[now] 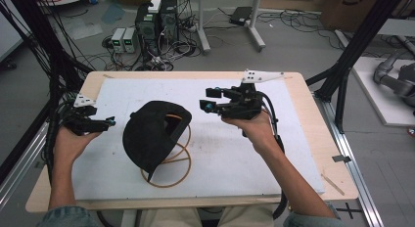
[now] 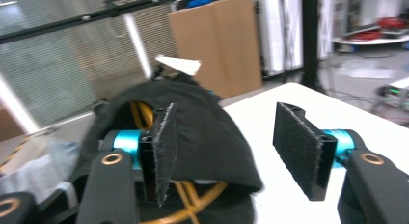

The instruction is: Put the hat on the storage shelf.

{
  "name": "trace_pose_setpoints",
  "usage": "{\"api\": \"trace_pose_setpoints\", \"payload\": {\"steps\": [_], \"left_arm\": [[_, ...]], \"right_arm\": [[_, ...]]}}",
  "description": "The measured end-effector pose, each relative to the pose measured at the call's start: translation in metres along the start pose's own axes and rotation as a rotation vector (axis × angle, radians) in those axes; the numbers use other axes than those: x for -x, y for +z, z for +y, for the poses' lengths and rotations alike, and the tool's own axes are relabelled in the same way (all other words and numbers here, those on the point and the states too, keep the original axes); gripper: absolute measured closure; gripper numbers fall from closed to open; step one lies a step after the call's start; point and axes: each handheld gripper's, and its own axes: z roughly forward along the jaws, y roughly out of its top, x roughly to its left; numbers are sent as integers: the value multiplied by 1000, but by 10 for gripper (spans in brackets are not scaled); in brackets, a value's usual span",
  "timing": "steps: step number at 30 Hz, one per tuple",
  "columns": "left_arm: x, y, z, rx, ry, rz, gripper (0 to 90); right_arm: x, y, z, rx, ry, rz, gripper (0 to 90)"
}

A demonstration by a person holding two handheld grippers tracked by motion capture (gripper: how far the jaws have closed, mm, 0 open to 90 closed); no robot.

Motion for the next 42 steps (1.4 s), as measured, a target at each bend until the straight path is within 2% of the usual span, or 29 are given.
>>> {"api": "trace_pose_setpoints", "payload": {"steps": [2,6,9,11,13,15,20,21,24,29,31,32,36,42], "left_arm": [[1,1,0,-2,3,-2,268],[4,3,1,-12,15,-3,268],[6,5,2,-15,20,-6,268],[7,5,3,-18,25,-5,268],[8,5,4,-16,29,-8,268],[9,5,4,-14,32,-8,268],[14,6,8,-20,53,-13,268],[15,7,8,-24,59,-13,268],[19,8,10,-32,74,-13,268],[26,13,12,-43,94,-15,268],[27,13,12,-42,100,-17,268],[28,13,13,-43,98,-15,268],[26,11,13,-35,89,-9,268],[26,10,14,-31,87,-6,268]], "right_arm": [[8,-7,-5,-2,18,-37,377],[23,-20,-15,-23,24,-143,317],[35,-30,-22,-38,63,-220,253],[42,-36,-27,-51,82,-287,209],[49,-43,-34,-48,103,-329,178],[58,-51,-41,-64,135,-406,116],[74,-70,-57,-77,179,-494,116],[77,-74,-61,-91,170,-548,116],[85,-85,-71,-110,174,-619,116],[95,-95,-88,-183,161,-751,116],[99,-95,-92,-235,169,-825,116],[101,-94,-94,-253,176,-848,116],[103,-92,-102,-268,148,-833,116],[101,-91,-101,-262,144,-840,116]]}}
